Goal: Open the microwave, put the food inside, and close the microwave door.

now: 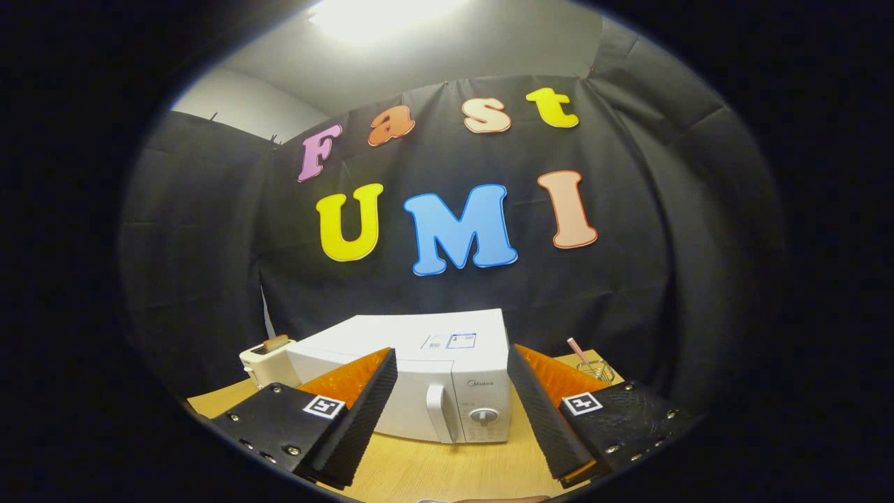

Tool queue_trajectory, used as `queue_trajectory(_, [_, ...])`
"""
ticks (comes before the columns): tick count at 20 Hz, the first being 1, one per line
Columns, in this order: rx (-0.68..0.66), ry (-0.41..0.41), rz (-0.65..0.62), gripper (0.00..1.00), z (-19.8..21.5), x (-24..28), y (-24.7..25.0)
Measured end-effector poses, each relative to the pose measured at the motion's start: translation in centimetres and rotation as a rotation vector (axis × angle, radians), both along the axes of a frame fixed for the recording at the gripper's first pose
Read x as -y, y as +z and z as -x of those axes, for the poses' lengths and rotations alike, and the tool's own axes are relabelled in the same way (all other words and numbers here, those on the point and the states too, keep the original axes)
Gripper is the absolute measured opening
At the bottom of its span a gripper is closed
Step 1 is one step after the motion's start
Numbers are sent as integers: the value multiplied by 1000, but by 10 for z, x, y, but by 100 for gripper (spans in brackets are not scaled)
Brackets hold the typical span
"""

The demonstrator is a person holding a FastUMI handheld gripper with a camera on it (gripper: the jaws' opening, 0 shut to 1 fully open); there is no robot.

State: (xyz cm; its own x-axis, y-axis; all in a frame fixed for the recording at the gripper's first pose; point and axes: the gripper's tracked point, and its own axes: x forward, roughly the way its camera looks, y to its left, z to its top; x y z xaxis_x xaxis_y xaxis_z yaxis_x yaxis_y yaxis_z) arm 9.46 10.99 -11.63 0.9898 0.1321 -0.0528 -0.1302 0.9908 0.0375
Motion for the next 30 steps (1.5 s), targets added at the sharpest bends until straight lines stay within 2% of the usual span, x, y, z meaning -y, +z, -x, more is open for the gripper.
queue_trajectory(8, [-104,-29,40,98,-60,-22,-73])
queue_trajectory(12, [-169,-40,54,98,-75,-29,-99])
queue_trajectory(15, [-188,-48,78,95,-81,-34,-111])
queue_trajectory(16, [-189,-47,83,91,-82,-36,-112])
queue_trajectory(18, [-198,-48,93,91,-88,-42,-117])
queue_trajectory(22, [-186,-102,105,74,-93,-38,-120])
queue_trajectory(24, [-178,-137,96,71,-96,-34,-120])
queue_trajectory(25, [-179,-143,95,64,-95,-35,-122])
queue_trajectory(27, [-173,-168,121,60,-95,-31,-122])
queue_trajectory(30, [-154,-178,108,38,-96,-30,-125])
